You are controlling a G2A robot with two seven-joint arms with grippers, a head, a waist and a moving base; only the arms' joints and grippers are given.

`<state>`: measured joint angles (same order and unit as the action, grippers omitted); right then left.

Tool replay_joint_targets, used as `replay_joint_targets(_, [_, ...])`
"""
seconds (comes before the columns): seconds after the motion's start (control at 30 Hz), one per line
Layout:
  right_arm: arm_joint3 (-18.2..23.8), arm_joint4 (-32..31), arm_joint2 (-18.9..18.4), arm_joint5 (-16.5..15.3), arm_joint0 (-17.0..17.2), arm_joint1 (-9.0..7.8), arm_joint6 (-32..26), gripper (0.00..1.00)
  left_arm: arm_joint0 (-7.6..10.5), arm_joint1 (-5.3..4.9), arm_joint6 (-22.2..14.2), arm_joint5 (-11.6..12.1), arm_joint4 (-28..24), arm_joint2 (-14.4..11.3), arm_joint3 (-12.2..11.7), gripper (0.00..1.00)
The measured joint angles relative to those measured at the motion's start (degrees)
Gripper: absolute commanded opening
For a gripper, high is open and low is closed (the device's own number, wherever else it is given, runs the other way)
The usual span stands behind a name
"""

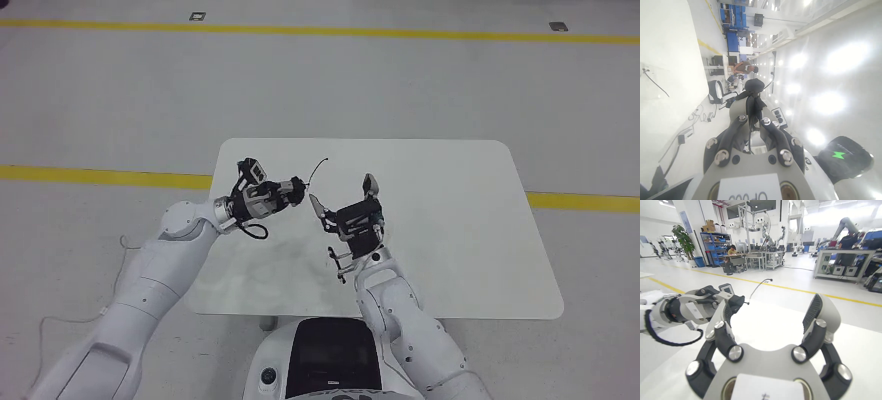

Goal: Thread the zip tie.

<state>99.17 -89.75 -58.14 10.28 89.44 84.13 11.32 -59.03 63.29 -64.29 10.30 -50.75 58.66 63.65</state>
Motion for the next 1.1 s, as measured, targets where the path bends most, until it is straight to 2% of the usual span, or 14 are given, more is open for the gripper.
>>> replay_joint_targets(0.13, [-2.3,-0.2,0.5,1.1,-1.5,-1.71,4.6,1.00,-0.30,-0.49,-2.8,-6.4,-3.1,1.3,-0.6,0.00])
replay_joint_targets(0.2, [-4.8,-0.2,2.4,3.1,-3.4,-3.37,7.3,1.00,-0.35,-0.64,-2.8,-9.3,-4.0,1.7,-1.0,0.00])
replay_joint_targets(0.27, [-8.3,-0.2,6.2,5.9,-6.4,-5.38,10.1,1.00,-0.32,-0.67,-1.0,-10.5,-3.8,1.8,-0.9,0.00])
replay_joint_targets(0.33, [-9.7,-0.2,8.2,8.4,-7.6,-6.15,11.0,1.00,-0.30,-0.65,-0.3,-10.4,-3.5,1.8,-0.7,0.00])
replay_joint_targets(0.47, [-9.6,-0.2,7.9,7.6,-7.5,-6.10,10.8,1.00,-0.30,-0.65,-0.4,-10.3,-3.4,1.8,-0.7,0.00])
replay_joint_targets(1.1, [-9.6,-0.2,7.9,7.6,-7.5,-6.10,10.8,1.00,-0.43,-0.63,-0.2,-10.3,-3.6,1.8,-0.6,0.00])
